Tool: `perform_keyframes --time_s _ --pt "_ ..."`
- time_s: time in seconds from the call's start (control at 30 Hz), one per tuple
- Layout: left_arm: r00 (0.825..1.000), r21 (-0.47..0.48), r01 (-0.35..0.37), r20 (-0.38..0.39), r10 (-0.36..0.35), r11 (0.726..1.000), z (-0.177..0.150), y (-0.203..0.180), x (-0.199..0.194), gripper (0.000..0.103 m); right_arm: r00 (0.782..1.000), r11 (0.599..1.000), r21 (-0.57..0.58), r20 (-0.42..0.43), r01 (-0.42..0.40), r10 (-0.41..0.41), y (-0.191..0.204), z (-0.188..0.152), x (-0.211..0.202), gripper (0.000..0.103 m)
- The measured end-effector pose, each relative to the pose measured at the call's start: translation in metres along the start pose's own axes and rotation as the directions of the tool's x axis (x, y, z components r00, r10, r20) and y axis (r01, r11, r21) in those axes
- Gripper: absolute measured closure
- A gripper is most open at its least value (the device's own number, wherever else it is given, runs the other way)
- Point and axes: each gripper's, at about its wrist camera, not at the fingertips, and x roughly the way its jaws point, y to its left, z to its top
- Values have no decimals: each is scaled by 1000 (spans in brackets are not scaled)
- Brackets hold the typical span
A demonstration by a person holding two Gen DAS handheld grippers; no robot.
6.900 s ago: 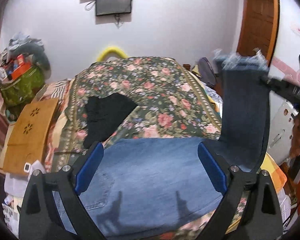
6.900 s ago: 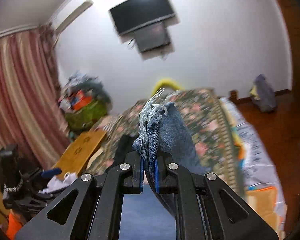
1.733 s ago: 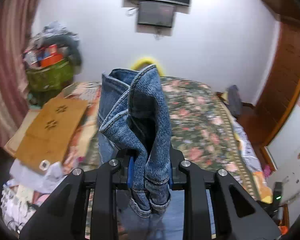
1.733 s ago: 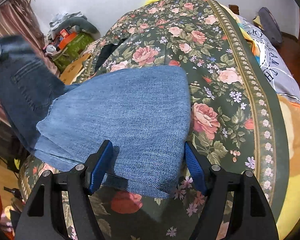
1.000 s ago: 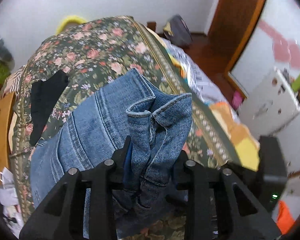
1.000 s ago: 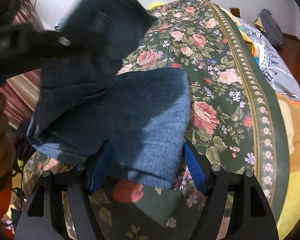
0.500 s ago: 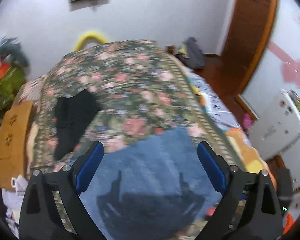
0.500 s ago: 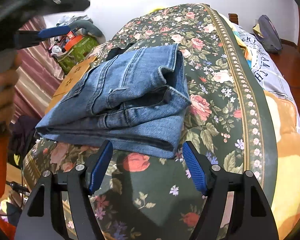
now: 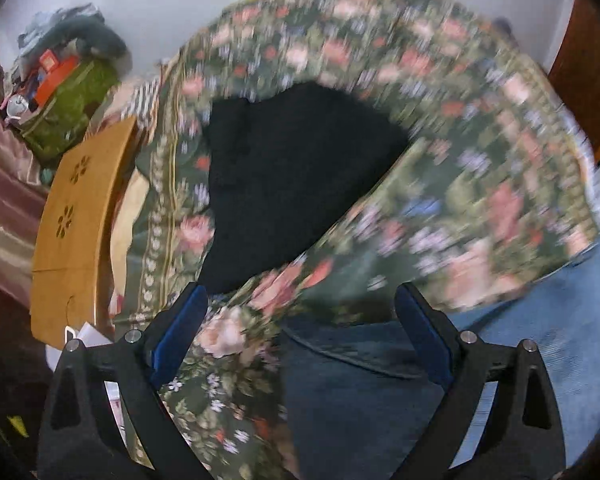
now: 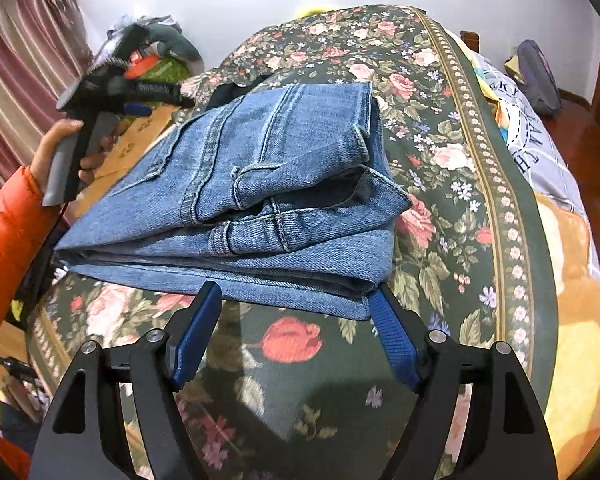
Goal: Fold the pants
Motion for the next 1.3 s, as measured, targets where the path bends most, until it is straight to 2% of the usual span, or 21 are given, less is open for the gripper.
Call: perform_keyframes --time_s 0.07,0.2,0.27,0.4,0.57,0.7,0.8,0.9,1.03,1.17,1.3 --pt "997 40 -35 -60 37 999 -10 6 26 8 1000 1000 -3 -3 8 -8 0 4 3 29" --pt "995 8 45 -90 -44 999 -27 27 40 7 999 999 1 -4 32 -32 -3 14 10 29" --pt "995 13 49 -84 -47 999 -38 35 36 6 999 999 -4 -5 35 -35 -4 19 11 29" --pt "998 54 30 -61 -27 998 -67 43 15 6 999 999 -19 23 42 -41 -2 23 1 29" --pt "997 83 55 -50 -51 995 -109 43 -22 6 998 999 -19 59 35 -34 4 22 -14 29" --pt "998 92 59 -15 -58 994 -136 30 -53 7 997 999 -40 80 25 -22 15 19 -24 29" --pt "997 112 63 27 -66 992 -155 14 -77 11 996 998 -56 87 19 -14 22 17 -28 29" --pt "995 111 91 40 -96 990 -164 3 -90 11 996 998 -65 87 15 -9 26 15 -29 29" --pt "983 63 183 24 -184 981 -172 -7 -97 11 997 999 -54 80 7 -3 26 6 -25 29" --pt "985 64 160 50 -163 985 -170 -15 -104 11 998 999 -35 55 9 -7 20 -6 -16 29" --pt "974 25 198 104 -199 980 -150 -6 -118 11 999 1000 -24 50 4 -3 10 1 -23 29"
